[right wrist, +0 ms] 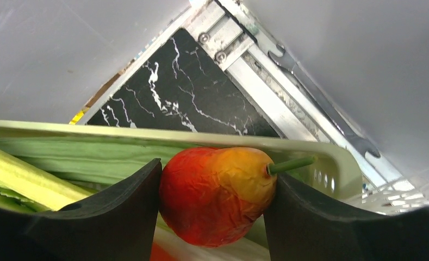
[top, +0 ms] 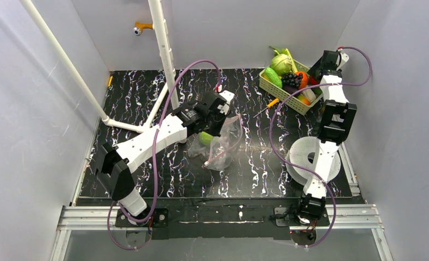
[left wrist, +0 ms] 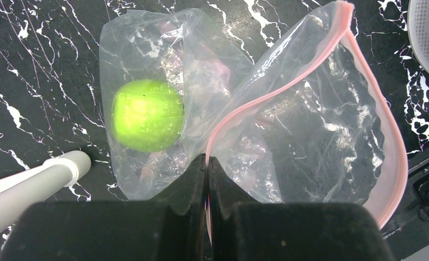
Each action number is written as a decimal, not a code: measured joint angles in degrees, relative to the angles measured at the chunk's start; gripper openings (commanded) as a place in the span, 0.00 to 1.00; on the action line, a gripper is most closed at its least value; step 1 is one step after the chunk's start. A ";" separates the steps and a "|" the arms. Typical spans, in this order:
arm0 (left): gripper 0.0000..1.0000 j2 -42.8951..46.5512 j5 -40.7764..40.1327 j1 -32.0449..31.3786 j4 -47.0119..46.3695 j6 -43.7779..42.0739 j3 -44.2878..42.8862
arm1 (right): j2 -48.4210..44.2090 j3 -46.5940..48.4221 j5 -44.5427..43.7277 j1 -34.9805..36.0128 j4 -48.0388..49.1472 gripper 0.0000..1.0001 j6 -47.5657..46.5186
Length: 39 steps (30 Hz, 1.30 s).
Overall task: Place the food in the zip-top bag and seal the zipper
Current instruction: Pick up the fake fruit from the bin.
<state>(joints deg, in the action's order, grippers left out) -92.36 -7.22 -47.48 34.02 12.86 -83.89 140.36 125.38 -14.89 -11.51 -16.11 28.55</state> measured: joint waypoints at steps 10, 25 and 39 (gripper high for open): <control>0.00 -0.23 -0.74 0.00 0.60 -0.06 -0.10 | -10.62 -16.91 4.02 -0.05 6.07 0.01 8.65; 0.00 -0.23 -1.35 0.00 0.84 -0.26 -0.24 | -33.04 -46.65 13.15 -0.05 20.44 0.01 19.88; 0.00 -0.23 -0.92 0.00 0.92 -0.17 -0.29 | -53.04 -67.28 22.32 0.93 29.83 0.01 25.33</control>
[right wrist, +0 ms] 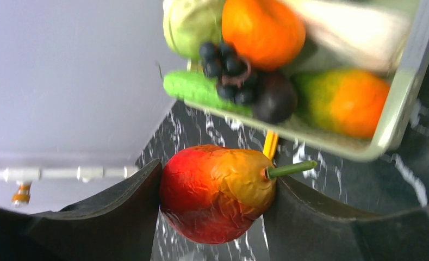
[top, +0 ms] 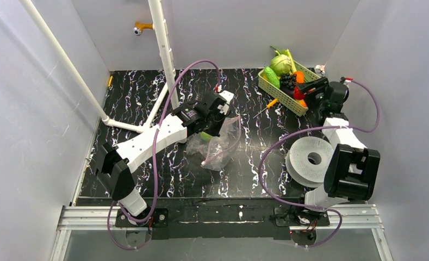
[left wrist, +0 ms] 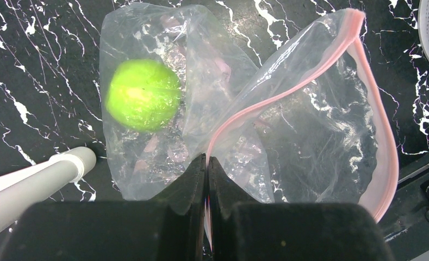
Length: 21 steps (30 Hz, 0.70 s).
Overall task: Place the food in the zip-top bag and seal the zipper
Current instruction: Pick up the fake fruit from the bin, then place the fake fruit in the zipper food storage bag.
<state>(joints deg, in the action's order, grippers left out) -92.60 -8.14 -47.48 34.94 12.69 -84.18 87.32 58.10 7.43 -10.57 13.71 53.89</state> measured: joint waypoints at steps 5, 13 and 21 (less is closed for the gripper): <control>0.00 0.01 0.00 0.00 0.02 -0.01 0.00 | -7.84 -10.69 3.37 2.98 0.44 0.01 1.12; 0.00 0.02 0.03 0.00 0.02 -0.02 0.00 | -30.36 -22.42 6.64 11.88 -5.39 0.01 -0.29; 0.00 0.02 0.45 0.00 -0.23 -0.02 0.00 | -41.63 -22.42 9.57 29.84 -11.17 0.01 -4.74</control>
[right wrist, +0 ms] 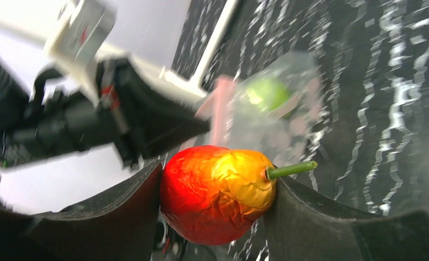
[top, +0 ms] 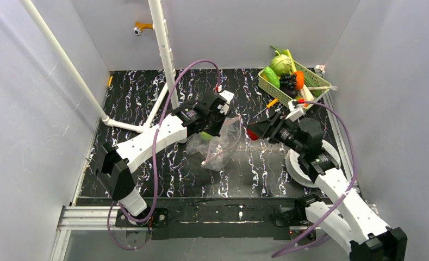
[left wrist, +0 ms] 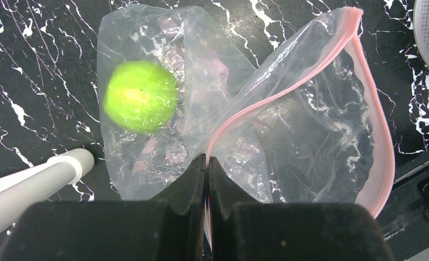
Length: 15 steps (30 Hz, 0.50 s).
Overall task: Place the food in the zip-top bag and seal the zipper
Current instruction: Place the fake fruit in the zipper food storage bag.
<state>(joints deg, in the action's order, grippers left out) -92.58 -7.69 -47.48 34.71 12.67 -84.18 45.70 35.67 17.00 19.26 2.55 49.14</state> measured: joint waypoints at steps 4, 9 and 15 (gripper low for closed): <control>0.00 0.28 0.18 -0.05 -0.47 -0.03 0.12 | 0.88 1.95 -1.50 10.03 -2.71 0.01 -3.15; 0.00 2.18 -0.16 -0.59 -2.61 -0.52 1.95 | 6.96 7.63 -4.64 17.43 -5.14 0.01 -5.90; 0.00 2.79 -0.30 -1.85 -4.36 -1.10 2.59 | 11.33 10.81 -10.19 22.08 -6.13 0.01 -7.18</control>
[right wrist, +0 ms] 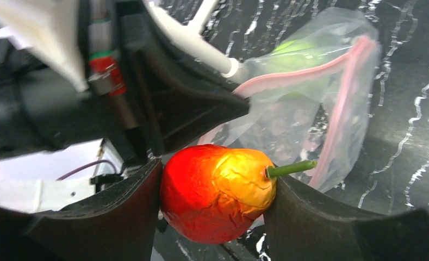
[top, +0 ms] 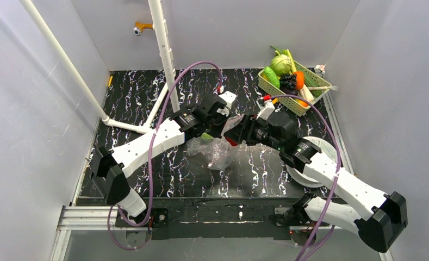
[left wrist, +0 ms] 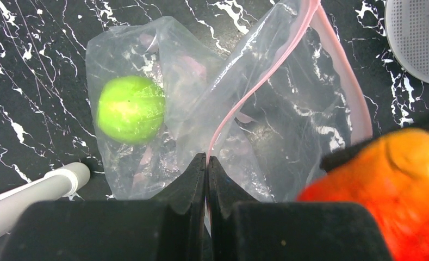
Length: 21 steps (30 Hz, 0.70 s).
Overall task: Place the food in the zip-top bag and seal the zipper
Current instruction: Place the fake fruit in the zipper food storage bag.
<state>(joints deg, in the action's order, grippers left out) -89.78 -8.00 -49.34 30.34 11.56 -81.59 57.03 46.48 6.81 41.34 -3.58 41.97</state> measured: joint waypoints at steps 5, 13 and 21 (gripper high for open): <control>0.00 1.14 -0.45 -0.93 -1.15 -0.48 1.46 | 3.07 0.51 -7.58 0.72 -3.75 0.02 -0.04; 0.00 3.48 -1.65 -1.77 -2.37 -1.17 2.48 | 4.59 0.93 -17.27 3.10 -10.59 0.54 0.07; 0.00 3.50 -1.96 -1.93 -3.08 -1.35 2.48 | 6.24 4.34 -16.14 3.21 -11.47 0.86 -0.52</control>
<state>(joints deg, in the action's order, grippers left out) -86.28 -9.96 -51.27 27.27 10.22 -79.11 63.26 50.82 -9.33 44.56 -15.05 41.45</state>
